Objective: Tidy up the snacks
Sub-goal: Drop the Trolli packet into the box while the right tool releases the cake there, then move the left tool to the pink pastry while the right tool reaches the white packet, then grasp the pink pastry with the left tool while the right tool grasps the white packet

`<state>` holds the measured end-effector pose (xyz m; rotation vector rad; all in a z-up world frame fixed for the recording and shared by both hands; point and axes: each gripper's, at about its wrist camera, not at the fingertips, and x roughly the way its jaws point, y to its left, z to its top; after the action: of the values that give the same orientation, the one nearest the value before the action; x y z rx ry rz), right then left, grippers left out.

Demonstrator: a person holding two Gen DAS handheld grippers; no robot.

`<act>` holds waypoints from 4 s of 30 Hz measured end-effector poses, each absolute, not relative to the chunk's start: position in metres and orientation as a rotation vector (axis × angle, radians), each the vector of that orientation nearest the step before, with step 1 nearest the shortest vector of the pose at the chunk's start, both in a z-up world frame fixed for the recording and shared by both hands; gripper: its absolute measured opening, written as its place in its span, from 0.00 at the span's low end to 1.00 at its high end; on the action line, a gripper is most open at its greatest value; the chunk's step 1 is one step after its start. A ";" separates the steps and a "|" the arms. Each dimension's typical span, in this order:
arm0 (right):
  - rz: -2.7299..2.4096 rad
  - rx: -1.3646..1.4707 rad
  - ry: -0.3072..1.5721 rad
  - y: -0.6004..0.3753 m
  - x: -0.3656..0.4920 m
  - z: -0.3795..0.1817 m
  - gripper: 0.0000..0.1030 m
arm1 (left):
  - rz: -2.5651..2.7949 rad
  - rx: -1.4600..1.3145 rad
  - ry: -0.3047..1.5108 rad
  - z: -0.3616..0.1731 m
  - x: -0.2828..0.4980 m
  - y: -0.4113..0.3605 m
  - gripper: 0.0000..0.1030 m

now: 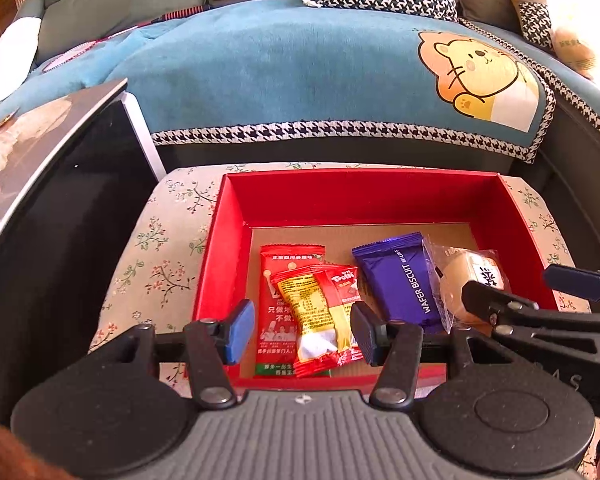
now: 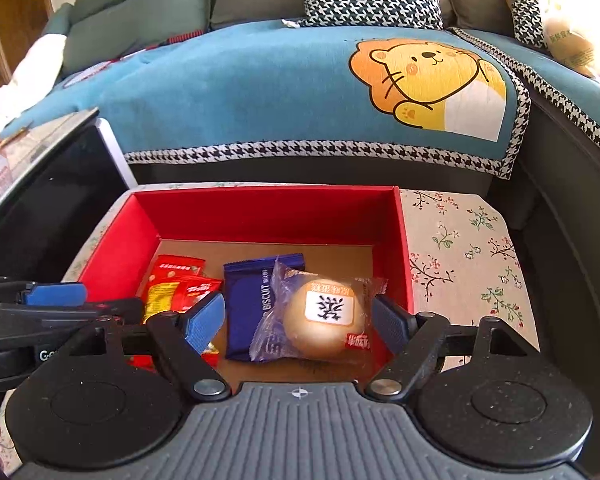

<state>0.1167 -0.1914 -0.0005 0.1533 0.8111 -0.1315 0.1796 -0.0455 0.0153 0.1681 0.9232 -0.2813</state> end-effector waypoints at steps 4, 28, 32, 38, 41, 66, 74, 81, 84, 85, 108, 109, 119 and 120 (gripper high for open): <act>-0.124 0.144 0.818 -0.184 0.110 0.001 0.83 | -0.282 0.166 0.914 0.020 0.173 -0.039 0.92; 0.043 0.140 0.895 -0.119 0.057 -0.002 0.84 | -0.198 0.094 1.093 -0.014 0.139 0.079 0.95; 0.066 0.143 0.917 -0.112 0.054 -0.006 0.84 | -0.177 0.084 1.096 -0.019 0.148 0.091 0.95; 0.084 0.139 0.930 -0.105 0.053 -0.010 0.84 | -0.169 -0.096 1.210 -0.039 0.168 0.097 0.96; 0.086 0.139 0.939 -0.105 0.055 -0.012 0.84 | -0.132 -0.157 1.232 -0.045 0.171 0.094 0.97; 0.083 0.136 0.969 -0.117 0.028 -0.014 0.85 | 0.027 -0.126 1.194 -0.061 0.153 0.098 0.93; 0.022 0.189 1.046 -0.102 -0.021 -0.034 0.85 | -0.119 -0.122 1.170 -0.044 0.108 0.115 0.93; -0.021 0.245 1.109 -0.062 -0.024 -0.061 0.85 | -0.218 -0.151 1.136 -0.029 0.083 0.125 0.93; -0.051 0.195 1.131 -0.048 -0.019 -0.073 0.84 | -0.258 -0.139 1.140 -0.027 0.076 0.121 0.93; -0.062 0.152 1.139 -0.046 -0.017 -0.078 0.80 | -0.274 -0.129 1.140 -0.026 0.074 0.119 0.93; -0.052 -0.030 1.143 -0.104 -0.020 -0.084 0.94 | -0.444 0.236 1.207 -0.064 0.018 0.034 0.95; -0.052 -0.037 1.145 -0.104 -0.019 -0.086 0.97 | -0.434 0.223 1.214 -0.065 0.019 0.036 0.97; -0.066 -0.035 1.162 -0.105 -0.017 -0.085 0.91 | -0.357 0.219 1.210 -0.071 0.014 0.032 1.00; -0.057 -0.045 1.153 -0.103 -0.019 -0.083 0.87 | -0.357 0.228 1.207 -0.071 0.011 0.031 0.99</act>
<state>-0.0191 -0.1034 -0.0827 -0.0449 1.1533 -0.0569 0.0111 0.0308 -0.0706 0.2277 1.2072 -0.3569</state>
